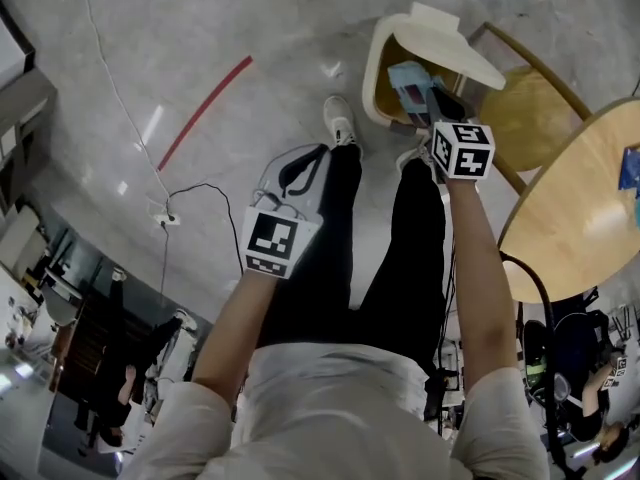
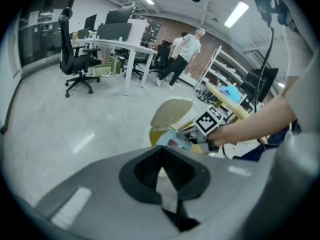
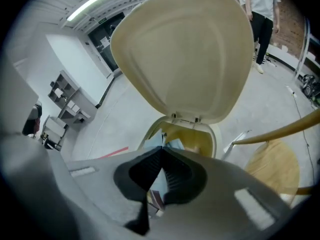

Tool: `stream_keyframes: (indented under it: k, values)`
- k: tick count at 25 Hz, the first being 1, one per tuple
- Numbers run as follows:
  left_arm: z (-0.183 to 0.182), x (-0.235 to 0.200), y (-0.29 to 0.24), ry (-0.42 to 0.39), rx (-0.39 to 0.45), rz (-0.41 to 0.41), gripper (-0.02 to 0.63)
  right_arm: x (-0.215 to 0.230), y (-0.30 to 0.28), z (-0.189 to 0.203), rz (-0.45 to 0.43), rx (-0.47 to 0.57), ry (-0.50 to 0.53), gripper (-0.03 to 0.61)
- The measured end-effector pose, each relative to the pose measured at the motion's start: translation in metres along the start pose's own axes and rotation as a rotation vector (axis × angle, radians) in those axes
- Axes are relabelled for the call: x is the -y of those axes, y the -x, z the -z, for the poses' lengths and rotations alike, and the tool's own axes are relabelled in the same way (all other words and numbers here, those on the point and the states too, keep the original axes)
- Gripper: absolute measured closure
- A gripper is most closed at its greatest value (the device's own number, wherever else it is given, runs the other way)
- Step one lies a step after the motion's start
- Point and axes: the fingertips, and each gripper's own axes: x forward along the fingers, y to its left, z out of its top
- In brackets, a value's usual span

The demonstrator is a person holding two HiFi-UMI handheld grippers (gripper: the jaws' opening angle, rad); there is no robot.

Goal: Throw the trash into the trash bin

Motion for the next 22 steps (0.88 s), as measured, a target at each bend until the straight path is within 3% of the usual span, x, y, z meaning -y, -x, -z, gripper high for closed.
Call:
stream_keyframes:
  k: [3,7,22]
  values:
    - [0.009,0.004,-0.007,0.003,-0.009,0.010,0.611,0.008,-0.006,0.010,0.018,0.010,-0.046,0.569]
    - [0.016,0.004,-0.015,0.010,-0.013,0.014,0.611,0.011,-0.013,0.017,0.018,0.015,-0.077,0.509]
    - [0.017,0.013,-0.010,0.015,-0.012,0.023,0.611,-0.002,0.012,0.015,0.006,0.022,-0.062,0.508]
